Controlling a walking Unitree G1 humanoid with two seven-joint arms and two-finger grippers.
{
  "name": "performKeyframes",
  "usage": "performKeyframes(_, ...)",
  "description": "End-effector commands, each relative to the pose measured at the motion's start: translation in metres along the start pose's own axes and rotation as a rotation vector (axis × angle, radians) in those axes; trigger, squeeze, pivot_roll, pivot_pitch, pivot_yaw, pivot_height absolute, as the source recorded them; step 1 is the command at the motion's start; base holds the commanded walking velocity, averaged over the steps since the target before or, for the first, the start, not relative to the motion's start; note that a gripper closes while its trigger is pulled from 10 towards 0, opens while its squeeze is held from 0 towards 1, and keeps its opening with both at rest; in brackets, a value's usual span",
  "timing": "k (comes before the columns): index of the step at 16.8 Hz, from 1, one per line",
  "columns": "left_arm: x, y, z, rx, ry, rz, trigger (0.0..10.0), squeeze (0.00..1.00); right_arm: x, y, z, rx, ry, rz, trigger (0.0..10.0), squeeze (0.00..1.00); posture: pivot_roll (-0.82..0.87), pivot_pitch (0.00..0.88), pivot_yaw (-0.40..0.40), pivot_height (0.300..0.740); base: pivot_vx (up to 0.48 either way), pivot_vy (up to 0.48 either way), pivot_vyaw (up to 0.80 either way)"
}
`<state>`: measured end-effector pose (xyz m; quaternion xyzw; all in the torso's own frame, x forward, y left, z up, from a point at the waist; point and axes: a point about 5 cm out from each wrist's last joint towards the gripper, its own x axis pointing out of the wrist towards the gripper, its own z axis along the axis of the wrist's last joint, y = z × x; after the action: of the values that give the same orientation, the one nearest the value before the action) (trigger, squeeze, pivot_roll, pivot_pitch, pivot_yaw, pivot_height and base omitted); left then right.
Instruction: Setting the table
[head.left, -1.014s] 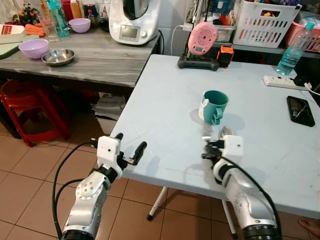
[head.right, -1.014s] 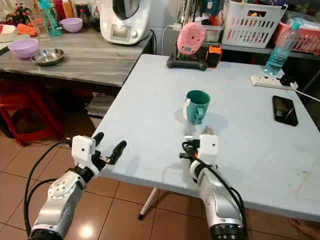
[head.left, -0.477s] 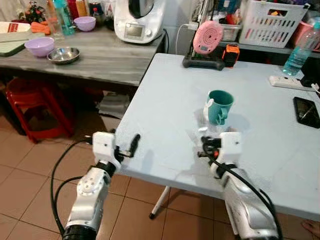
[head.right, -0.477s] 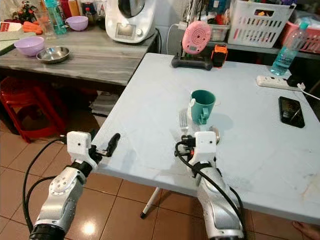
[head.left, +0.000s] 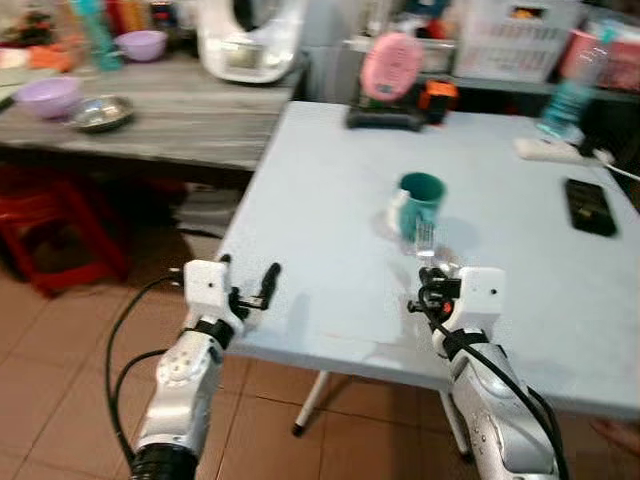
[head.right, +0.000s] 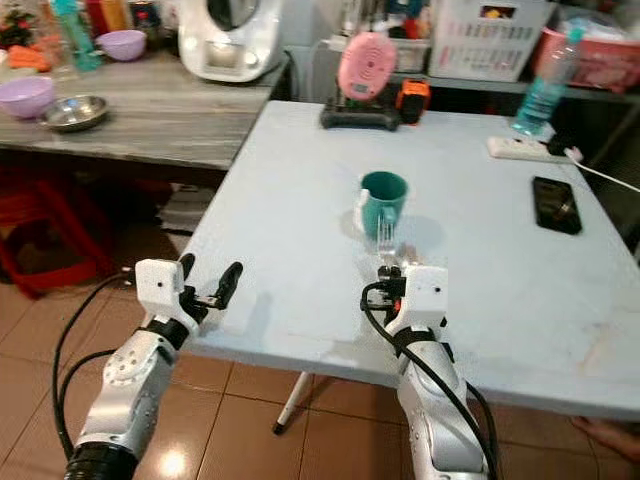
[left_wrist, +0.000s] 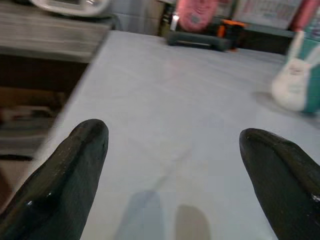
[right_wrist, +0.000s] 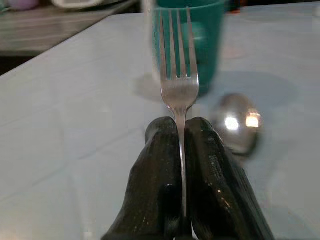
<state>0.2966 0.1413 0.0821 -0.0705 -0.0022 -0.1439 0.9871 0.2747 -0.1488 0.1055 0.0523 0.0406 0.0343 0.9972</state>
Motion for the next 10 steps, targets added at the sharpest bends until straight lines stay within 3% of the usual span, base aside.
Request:
performKeyframes(1, 0.0008, 0.0001, -0.0001, -0.001, 0.000, -0.011, 10.0, 0.00, 0.0005, 0.0009, 0.0105, -0.004, -0.052, 0.004, 10.0, 0.00, -0.07, 0.000, 0.002, 0.740, 0.000, 0.341, -0.69)
performKeyframes(3, 0.0008, -0.0006, -0.0006, 0.000, 0.000, -0.013, 10.0, 0.00, 0.0008, 0.0012, 0.0104, -0.007, -0.055, 0.004, 10.0, 0.00, -0.06, 0.000, -0.002, 0.740, 0.000, 0.377, -0.49)
performKeyframes(10, 0.0010, 0.0020, 0.0026, 0.003, -0.018, -0.002, 10.0, 0.00, -0.0032, -0.0017, 0.0190, -0.036, -0.124, 0.005, 10.0, 0.00, -0.05, 0.000, -0.010, 0.740, 0.000, 0.378, 0.00)
